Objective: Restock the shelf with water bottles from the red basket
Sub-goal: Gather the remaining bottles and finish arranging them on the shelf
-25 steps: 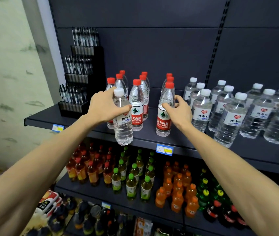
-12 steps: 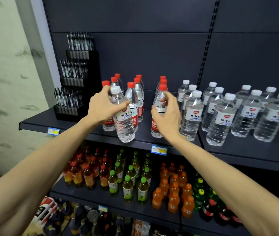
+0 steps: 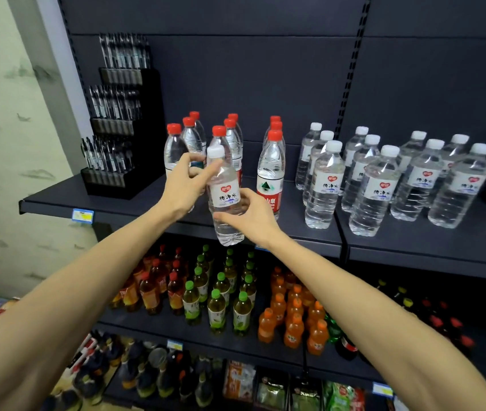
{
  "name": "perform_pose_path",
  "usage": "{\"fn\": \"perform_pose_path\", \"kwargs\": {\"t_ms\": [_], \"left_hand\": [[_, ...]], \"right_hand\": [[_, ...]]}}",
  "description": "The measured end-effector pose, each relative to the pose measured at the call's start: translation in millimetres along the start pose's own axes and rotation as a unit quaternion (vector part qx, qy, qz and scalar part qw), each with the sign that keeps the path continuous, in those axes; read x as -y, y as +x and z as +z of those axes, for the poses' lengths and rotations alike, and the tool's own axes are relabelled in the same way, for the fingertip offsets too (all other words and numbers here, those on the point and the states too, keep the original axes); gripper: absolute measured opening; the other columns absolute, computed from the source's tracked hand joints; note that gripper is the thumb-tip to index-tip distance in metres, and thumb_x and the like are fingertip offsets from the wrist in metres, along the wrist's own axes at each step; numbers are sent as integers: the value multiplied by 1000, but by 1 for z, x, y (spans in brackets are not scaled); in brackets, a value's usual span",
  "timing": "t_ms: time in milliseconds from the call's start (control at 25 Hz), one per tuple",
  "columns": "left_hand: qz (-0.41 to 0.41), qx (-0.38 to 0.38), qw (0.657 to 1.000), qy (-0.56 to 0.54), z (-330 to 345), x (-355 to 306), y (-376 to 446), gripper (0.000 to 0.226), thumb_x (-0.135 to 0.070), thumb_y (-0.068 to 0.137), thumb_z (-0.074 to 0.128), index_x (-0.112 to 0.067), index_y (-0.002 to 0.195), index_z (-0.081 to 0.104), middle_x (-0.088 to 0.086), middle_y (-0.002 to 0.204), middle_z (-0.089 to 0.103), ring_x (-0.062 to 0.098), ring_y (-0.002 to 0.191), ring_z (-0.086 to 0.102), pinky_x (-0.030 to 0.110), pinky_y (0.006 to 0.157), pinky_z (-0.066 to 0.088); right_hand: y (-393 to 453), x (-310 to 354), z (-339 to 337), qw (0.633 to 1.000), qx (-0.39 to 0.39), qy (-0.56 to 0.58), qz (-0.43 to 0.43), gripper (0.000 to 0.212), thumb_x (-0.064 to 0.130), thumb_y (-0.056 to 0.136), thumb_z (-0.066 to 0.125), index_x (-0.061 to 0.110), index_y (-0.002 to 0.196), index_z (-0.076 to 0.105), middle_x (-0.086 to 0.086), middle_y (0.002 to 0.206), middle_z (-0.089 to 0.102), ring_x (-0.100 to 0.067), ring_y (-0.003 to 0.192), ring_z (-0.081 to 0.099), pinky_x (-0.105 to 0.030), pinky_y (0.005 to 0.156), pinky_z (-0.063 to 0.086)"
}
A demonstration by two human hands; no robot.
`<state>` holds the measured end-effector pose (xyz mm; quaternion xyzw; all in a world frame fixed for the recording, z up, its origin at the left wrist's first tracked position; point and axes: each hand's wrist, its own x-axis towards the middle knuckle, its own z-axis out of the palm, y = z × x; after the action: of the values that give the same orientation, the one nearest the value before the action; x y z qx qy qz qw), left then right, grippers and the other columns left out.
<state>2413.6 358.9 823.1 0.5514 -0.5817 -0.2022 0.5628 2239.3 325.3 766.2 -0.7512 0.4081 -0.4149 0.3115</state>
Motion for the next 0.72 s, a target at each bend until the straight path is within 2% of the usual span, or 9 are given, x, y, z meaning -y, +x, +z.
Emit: {"fn": "perform_pose_path", "kwargs": {"t_ms": [80, 200, 360, 480, 560, 640, 720], "left_hand": [[-30, 10, 999, -42, 6, 9, 2, 62, -71, 85, 61, -20, 120, 55, 4, 100, 74, 17, 91, 70, 41, 85, 56], [-49, 5, 998, -37, 22, 18, 2, 74, -88, 77, 51, -26, 115, 58, 0, 105, 74, 19, 99, 70, 44, 92, 54], [-29, 51, 998, -14, 63, 8, -13, 48, -66, 96, 48, -22, 110, 63, -3, 103, 73, 15, 91, 70, 38, 84, 55], [25, 80, 996, 35, 102, -8, -15, 51, -75, 92, 43, -32, 102, 67, -7, 100, 75, 15, 91, 72, 45, 89, 57], [35, 81, 996, 31, 132, -20, -10, 52, -71, 95, 42, -28, 103, 71, -5, 100, 77, 15, 91, 73, 47, 88, 58], [34, 77, 996, 7, 168, -34, -9, 55, -68, 95, 44, -22, 101, 73, -2, 95, 78, 16, 82, 74, 46, 80, 59], [54, 75, 996, 10, 204, -45, -13, 51, -69, 94, 44, -27, 94, 72, -1, 91, 78, 16, 77, 74, 44, 74, 57]], "right_hand": [[-9, -6, -10, 999, -26, -12, 16, 74, 61, 59, 86, 25, 120, 65, 14, 108, 74, 0, 98, 69, -37, 93, 58], [-24, -15, -31, 997, -57, -51, 34, 73, 66, 59, 83, 30, 119, 66, 17, 106, 75, 2, 98, 68, -36, 92, 58], [-39, -23, -64, 993, -91, -66, 30, 69, 66, 60, 82, 29, 116, 66, 15, 103, 75, 1, 95, 69, -36, 87, 59], [-48, -30, -96, 990, -129, -58, 30, 66, 64, 61, 84, 29, 114, 66, 17, 99, 75, 5, 91, 68, -33, 85, 59], [-55, -38, -123, 986, -152, -62, 28, 60, 61, 64, 84, 29, 112, 66, 16, 97, 75, 5, 87, 68, -33, 83, 59], [-62, -48, -153, 983, -174, -62, 21, 57, 60, 66, 83, 29, 112, 66, 16, 96, 75, 2, 86, 69, -34, 82, 59], [-73, -61, -188, 977, -196, -84, 19, 58, 59, 69, 83, 27, 114, 66, 18, 95, 73, 0, 86, 68, -30, 82, 57]]}}
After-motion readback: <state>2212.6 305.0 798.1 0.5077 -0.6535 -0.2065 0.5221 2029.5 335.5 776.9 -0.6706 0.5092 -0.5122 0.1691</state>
